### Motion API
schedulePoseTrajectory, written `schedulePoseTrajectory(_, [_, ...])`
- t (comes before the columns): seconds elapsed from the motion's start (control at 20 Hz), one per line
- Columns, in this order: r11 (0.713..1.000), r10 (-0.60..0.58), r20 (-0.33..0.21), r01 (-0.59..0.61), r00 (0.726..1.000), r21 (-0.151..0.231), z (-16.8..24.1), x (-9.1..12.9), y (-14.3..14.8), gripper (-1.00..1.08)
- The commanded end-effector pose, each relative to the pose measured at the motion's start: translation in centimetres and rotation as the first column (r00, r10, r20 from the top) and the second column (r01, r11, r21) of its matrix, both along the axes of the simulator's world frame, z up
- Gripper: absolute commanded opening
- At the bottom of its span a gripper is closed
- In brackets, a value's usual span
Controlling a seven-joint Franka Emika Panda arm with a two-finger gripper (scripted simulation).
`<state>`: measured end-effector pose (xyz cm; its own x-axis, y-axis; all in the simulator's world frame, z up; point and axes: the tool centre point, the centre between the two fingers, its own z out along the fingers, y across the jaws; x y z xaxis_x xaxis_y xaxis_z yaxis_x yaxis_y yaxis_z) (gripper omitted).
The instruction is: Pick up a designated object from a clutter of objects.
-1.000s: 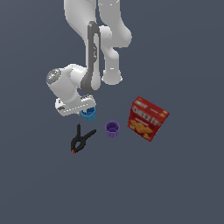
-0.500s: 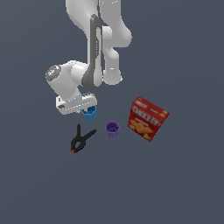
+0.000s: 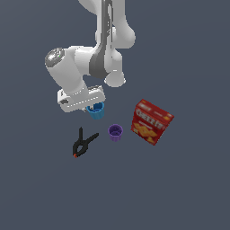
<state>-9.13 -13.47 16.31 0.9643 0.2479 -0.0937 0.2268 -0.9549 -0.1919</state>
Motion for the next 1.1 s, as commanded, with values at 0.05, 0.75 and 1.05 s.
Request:
schedulePoseTrajectory(0.05, [1.0,0.0,0.001,0.0,1.0,-0.002,3.6,1.1,1.7,-1.0])
schedulePoseTrajectory(0.75, [1.0,0.001,0.001,-0.001,1.0,-0.001,18.2,5.9,9.0,-1.0])
schedulePoseTrajectory(1.05, [1.0,0.002,0.002,-0.002,1.0,0.001,23.2,7.8,11.4,-1.0])
